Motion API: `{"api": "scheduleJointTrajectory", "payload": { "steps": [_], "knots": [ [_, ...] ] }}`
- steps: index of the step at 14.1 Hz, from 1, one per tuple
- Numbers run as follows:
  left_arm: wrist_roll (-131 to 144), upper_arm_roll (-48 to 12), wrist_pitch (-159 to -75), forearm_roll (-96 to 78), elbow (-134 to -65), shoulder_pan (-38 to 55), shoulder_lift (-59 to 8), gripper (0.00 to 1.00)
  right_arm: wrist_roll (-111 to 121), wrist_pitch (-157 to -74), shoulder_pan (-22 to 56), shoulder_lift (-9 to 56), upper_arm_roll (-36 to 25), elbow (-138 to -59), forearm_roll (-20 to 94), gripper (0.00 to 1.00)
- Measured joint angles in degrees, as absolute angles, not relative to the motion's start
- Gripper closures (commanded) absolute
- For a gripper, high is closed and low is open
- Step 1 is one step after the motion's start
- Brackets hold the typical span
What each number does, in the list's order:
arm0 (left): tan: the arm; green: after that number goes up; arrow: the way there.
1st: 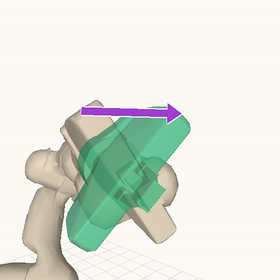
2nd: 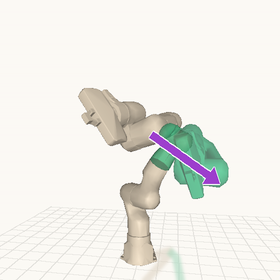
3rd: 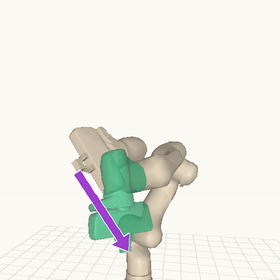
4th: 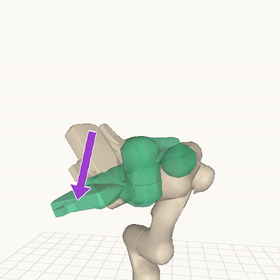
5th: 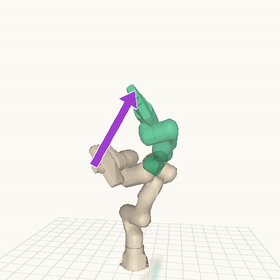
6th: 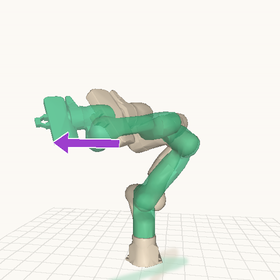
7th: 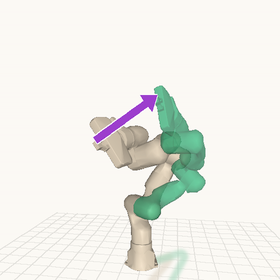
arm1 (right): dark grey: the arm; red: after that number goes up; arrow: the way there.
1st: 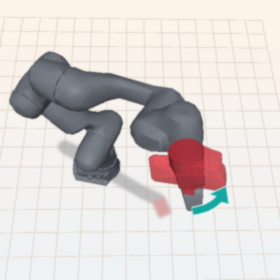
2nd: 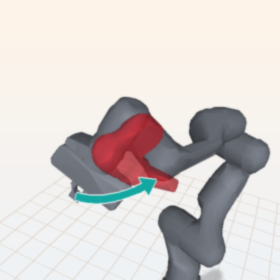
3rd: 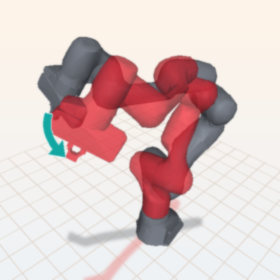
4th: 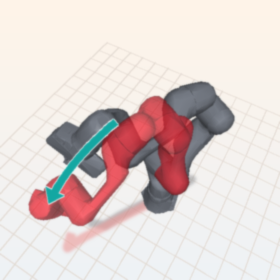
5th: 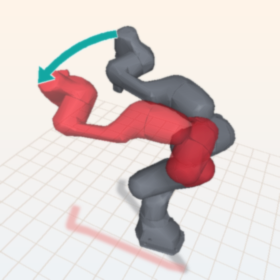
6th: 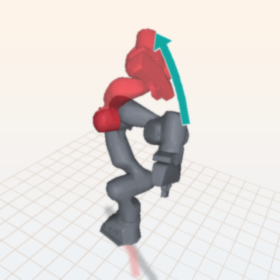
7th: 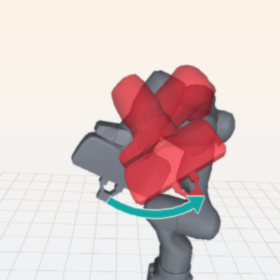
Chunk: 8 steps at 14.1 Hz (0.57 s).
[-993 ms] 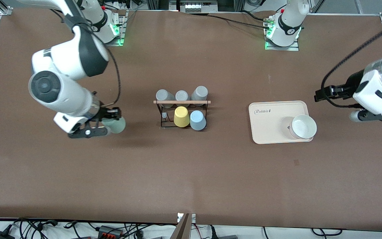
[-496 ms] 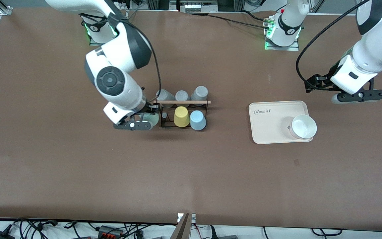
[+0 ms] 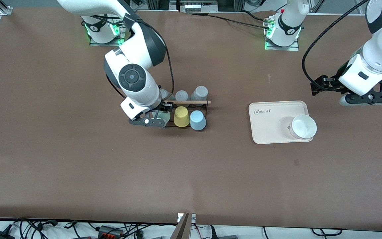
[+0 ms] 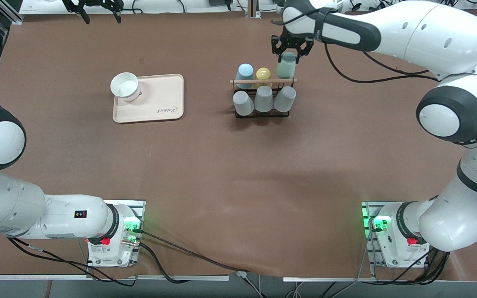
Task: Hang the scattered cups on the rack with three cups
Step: 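Lower the mint cup onto the rack beside the yellow cup with the right gripper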
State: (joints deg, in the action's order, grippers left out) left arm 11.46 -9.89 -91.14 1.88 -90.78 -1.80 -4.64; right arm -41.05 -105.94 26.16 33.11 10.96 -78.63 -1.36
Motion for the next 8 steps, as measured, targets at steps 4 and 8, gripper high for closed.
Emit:
{"api": "scheduleJointTrajectory", "payload": {
  "steps": [4, 8],
  "knots": [
    [11.47, -9.88, -90.67, 1.88, -91.03, -2.21, -4.7, 0.0, -41.52, -107.36, 27.34, 36.83, 10.9, -78.62, -3.24, 0.67],
    [11.52, -9.9, -93.54, 1.88, -95.03, -2.26, -2.3, 0.0, -41.53, -109.03, 27.34, 38.18, 10.67, -78.61, -4.23, 0.28]
  ]
}}
